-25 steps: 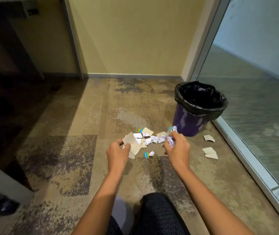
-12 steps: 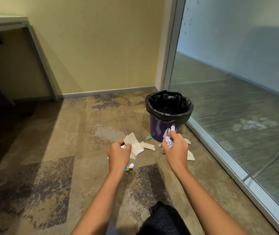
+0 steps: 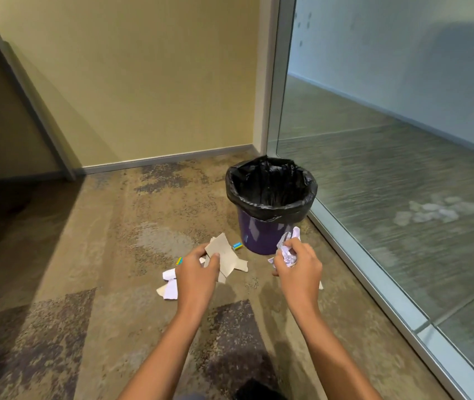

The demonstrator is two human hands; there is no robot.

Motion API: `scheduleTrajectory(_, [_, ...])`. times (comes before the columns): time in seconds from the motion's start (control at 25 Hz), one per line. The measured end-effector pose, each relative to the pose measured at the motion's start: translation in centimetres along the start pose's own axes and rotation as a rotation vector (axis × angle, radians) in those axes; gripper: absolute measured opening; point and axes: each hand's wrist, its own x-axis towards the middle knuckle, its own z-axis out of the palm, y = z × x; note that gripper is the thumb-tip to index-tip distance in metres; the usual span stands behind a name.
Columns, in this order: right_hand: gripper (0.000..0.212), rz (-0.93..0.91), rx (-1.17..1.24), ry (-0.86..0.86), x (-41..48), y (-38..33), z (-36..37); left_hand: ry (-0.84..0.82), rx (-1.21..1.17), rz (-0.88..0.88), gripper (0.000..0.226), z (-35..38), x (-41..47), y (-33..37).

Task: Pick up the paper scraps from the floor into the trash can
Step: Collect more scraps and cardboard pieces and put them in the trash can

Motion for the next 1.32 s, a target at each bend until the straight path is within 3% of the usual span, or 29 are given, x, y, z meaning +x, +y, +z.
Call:
scheduleTrajectory(0.6, [0.006, -0.035, -0.18, 0.056, 23.1, 4.9, 9.9, -0.215, -0.082, 0.005, 0.021, 15.9, 23.6, 3.1])
scheduleTrajectory(0.88, [0.021, 0.045, -0.268, -0.169, 27.3, 8.9, 12.8, -0.417, -0.283, -0.152, 0.037, 20.1, 27.8, 1.9])
scheduleTrajectory(1.0, [0.042, 0.058, -0.273, -0.245, 27.2, 8.8, 12.8, -0.333, -0.335, -0.108, 0.03, 19.5, 28.0, 1.4])
scheduleTrajectory(1.12, [0.034, 0.074, -0.271, -0.127, 25.6, 8.4, 12.9, -0.159, -0.497, -0.133, 0.02, 17.9, 27.2, 0.2])
scheduleTrajectory(1.24, [0.024, -0.139, -0.246, 0.042, 22.1, 7.6, 13.4, -0.033, -0.452, -0.166, 0.018, 16.0, 25.9, -3.3])
scheduleTrajectory(1.32, [0.021, -0.307, -0.285, 0.064, 19.1, 7.3, 14.3, 0.025, -0.391, -0.198, 0.019, 14.8, 24.8, -6.3])
